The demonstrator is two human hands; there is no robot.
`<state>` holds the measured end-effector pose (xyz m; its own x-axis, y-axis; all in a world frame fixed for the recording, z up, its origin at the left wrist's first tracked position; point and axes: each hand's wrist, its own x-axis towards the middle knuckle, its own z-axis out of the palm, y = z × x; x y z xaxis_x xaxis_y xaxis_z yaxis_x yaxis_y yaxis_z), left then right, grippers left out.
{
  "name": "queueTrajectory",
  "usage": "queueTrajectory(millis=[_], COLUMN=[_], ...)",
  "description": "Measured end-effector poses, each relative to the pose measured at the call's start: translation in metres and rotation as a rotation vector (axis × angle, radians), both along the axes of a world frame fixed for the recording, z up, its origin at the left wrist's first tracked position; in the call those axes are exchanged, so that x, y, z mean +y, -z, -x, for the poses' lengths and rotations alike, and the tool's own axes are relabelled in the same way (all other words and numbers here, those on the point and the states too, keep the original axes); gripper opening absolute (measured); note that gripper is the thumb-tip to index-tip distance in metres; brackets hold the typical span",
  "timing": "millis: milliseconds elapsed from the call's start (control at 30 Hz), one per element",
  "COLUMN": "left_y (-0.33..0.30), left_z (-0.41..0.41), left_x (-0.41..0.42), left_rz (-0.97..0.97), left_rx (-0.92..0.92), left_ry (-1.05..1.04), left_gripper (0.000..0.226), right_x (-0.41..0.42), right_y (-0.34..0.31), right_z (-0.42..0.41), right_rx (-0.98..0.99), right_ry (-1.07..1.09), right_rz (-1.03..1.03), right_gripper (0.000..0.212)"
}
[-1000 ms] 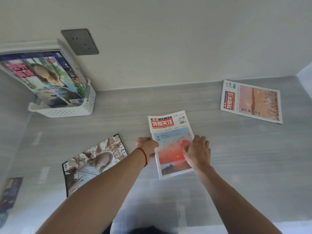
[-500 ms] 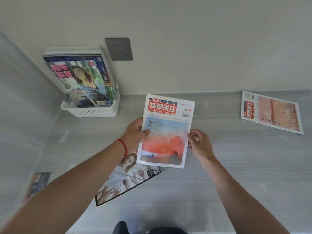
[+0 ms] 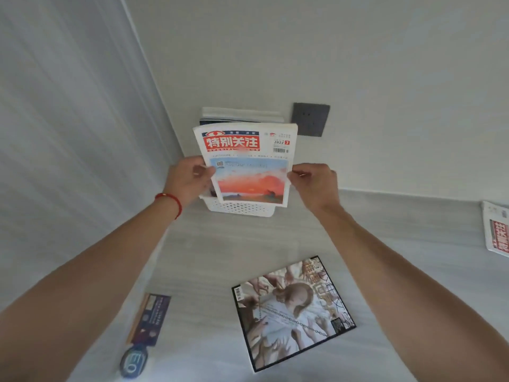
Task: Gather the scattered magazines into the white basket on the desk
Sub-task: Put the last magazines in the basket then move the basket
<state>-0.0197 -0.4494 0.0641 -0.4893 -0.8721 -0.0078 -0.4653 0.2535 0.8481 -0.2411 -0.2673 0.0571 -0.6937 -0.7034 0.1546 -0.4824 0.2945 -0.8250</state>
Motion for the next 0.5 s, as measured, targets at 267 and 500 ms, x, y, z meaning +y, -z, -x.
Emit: queueTrajectory(millis=[267,500], left_y=[0.015,0.056], left_z=[0.003,0.014], left_x=[-0.059,-0.082], left_rz=[-0.101,-0.281], left_rx=[0.063,0.001], left_ry=[-0.148,-0.195], left_gripper=[0.023,0.016], right_x=[-0.083,-0.114], right_y=[0.0,0.043], right_z=[-0.014,-0.005], right_rx=[0.052,0.01], right_ry=[0.023,0.029], right_rz=[-0.142,-0.27], right_gripper=[0.022,0.027])
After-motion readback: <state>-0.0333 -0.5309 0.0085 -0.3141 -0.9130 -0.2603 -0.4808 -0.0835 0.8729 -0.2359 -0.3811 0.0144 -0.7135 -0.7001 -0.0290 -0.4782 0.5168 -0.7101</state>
